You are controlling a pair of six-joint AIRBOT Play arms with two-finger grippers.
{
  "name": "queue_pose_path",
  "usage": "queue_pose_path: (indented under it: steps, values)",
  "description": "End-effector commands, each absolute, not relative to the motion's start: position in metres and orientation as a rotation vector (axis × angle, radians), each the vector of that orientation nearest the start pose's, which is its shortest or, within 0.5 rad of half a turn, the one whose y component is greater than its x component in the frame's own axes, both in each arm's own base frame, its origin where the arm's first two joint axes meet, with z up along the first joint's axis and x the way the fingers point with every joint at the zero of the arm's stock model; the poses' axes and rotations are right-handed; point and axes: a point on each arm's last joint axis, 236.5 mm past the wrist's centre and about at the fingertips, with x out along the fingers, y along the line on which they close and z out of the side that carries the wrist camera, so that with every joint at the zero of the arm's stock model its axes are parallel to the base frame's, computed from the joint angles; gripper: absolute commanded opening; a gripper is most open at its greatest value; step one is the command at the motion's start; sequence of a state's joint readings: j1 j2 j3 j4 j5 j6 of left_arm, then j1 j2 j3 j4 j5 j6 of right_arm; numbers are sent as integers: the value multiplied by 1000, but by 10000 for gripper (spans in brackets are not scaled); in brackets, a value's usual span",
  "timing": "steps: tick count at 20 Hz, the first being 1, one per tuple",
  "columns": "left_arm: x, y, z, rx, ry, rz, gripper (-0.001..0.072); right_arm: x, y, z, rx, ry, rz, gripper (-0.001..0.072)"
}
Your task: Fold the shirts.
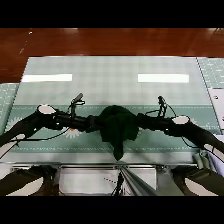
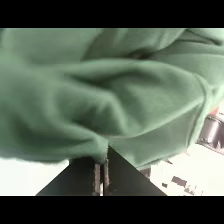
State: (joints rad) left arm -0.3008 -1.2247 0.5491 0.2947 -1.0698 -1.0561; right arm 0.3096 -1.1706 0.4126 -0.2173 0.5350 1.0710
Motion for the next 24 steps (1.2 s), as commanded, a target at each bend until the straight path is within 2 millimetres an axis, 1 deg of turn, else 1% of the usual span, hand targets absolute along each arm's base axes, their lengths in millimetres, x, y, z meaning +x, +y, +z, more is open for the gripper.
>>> queue_pose_path:
  steps: [1,3,6,8,9,11,13,15,17,19,21,22,23,24]
  values:
    - [213,-277,-7,-769,1415,-948,20,316,217,-47,742,1006,436,42]
    - [221,-270,25,-763,1341,-1013,20,336,200,-7,666,878,461,42]
    - [245,-243,89,-746,1141,-1051,20,360,153,61,605,676,408,41]
    - [252,-221,136,-723,1029,-1072,20,365,120,107,571,553,358,41]
    - [254,-210,159,-711,983,-1074,20,364,110,127,546,504,353,41]
    - [257,-191,199,-673,896,-1063,20,357,97,170,485,409,358,41]
    - [262,-179,239,-618,800,-1041,20,348,91,221,437,298,370,41]
    - [262,-176,281,-526,689,-1047,20,335,90,280,398,168,391,41]
    - [258,-177,327,-426,570,-1054,20,320,91,343,362,40,417,41]
    - [249,-178,373,-354,456,-1046,20,300,92,401,330,-80,437,41]
    - [234,-181,414,-295,357,-1040,20,279,91,447,275,-178,443,41]
    - [225,-183,431,-275,322,-1040,20,267,92,465,254,-211,450,41]
    - [215,-185,445,-253,292,-1040,20,257,93,478,229,-229,450,41]
    - [205,-187,456,-227,265,-1041,20,248,93,487,207,-230,447,41]
